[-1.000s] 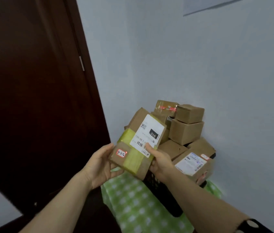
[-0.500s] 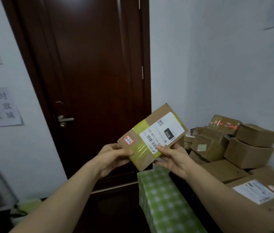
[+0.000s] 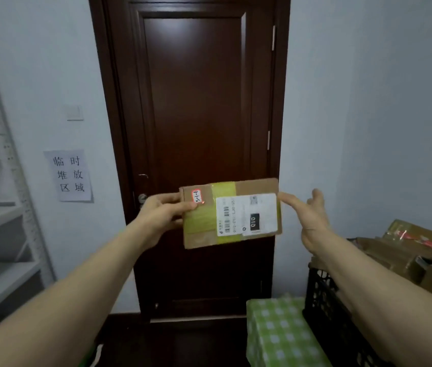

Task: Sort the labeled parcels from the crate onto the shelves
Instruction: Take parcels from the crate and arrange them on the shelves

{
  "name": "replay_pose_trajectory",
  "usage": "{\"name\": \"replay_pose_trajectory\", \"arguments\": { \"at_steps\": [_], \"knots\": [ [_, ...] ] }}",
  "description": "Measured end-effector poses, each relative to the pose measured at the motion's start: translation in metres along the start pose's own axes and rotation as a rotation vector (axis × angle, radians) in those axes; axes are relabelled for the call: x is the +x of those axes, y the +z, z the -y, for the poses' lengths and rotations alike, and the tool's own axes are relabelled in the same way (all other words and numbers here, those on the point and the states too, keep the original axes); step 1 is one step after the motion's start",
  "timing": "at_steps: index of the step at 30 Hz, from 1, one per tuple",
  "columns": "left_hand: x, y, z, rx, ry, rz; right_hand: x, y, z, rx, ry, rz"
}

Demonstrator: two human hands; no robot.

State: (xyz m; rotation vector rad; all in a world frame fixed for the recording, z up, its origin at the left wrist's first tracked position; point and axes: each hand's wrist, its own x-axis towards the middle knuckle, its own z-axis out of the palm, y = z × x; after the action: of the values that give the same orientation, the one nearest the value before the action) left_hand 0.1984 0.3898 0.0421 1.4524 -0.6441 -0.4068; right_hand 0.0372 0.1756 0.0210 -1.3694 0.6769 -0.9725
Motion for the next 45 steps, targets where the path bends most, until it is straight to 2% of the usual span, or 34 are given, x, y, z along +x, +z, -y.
{"name": "replay_pose_trajectory", "arguments": {
  "at_steps": [1, 3, 4, 6, 8, 11, 12, 15, 17, 18, 20, 25, 35, 40, 45],
  "knots": [
    [0.003, -0.006, -0.010, 0.125, 0.029, 0.006, 0.002, -0.002, 0.003, -0.204, -0.111, -0.019],
    [0.004, -0.007, -0.027, 0.355, 0.069, 0.071, 0.000, 0.002, 0.005, -0.562, -0.316, 0.129],
    [0.003, -0.005, -0.034, 0.432, 0.081, 0.111, -0.002, 0.007, 0.006, -0.674, -0.350, 0.262],
    [0.001, 0.004, -0.048, 0.479, 0.107, 0.166, -0.010, 0.018, 0.006, -0.741, -0.286, 0.500],
    [0.002, 0.010, -0.056, 0.411, 0.169, 0.138, -0.016, 0.023, 0.003, -0.595, -0.220, 0.607],
    [0.009, 0.014, -0.049, 0.255, 0.310, -0.071, -0.019, 0.030, -0.009, -0.279, -0.158, 0.542],
    [0.012, 0.014, -0.041, 0.208, 0.294, -0.134, -0.019, 0.033, -0.012, -0.183, -0.120, 0.516],
    [0.008, 0.016, -0.007, 0.157, -0.006, -0.192, -0.020, 0.043, -0.016, 0.062, 0.002, 0.484],
    [0.000, 0.020, 0.017, 0.095, -0.163, -0.088, -0.020, 0.048, -0.017, 0.147, 0.040, 0.473],
    [-0.005, 0.022, 0.024, 0.069, -0.184, -0.018, -0.020, 0.049, -0.018, 0.169, 0.050, 0.473],
    [-0.011, 0.026, 0.032, 0.069, -0.155, 0.046, -0.020, 0.052, -0.020, 0.183, 0.057, 0.479],
    [-0.012, 0.021, 0.031, 0.051, -0.103, 0.017, -0.020, 0.057, -0.026, 0.195, 0.058, 0.499],
    [-0.016, -0.001, 0.029, 0.071, -0.111, 0.008, -0.022, 0.073, -0.031, 0.163, 0.064, 0.536],
    [-0.026, -0.044, 0.026, 0.081, -0.109, -0.064, -0.019, 0.107, -0.032, 0.013, 0.077, 0.655],
    [-0.052, -0.117, 0.020, 0.106, -0.098, -0.250, -0.042, 0.192, -0.041, 0.040, 0.087, 0.822]
  ]
}}
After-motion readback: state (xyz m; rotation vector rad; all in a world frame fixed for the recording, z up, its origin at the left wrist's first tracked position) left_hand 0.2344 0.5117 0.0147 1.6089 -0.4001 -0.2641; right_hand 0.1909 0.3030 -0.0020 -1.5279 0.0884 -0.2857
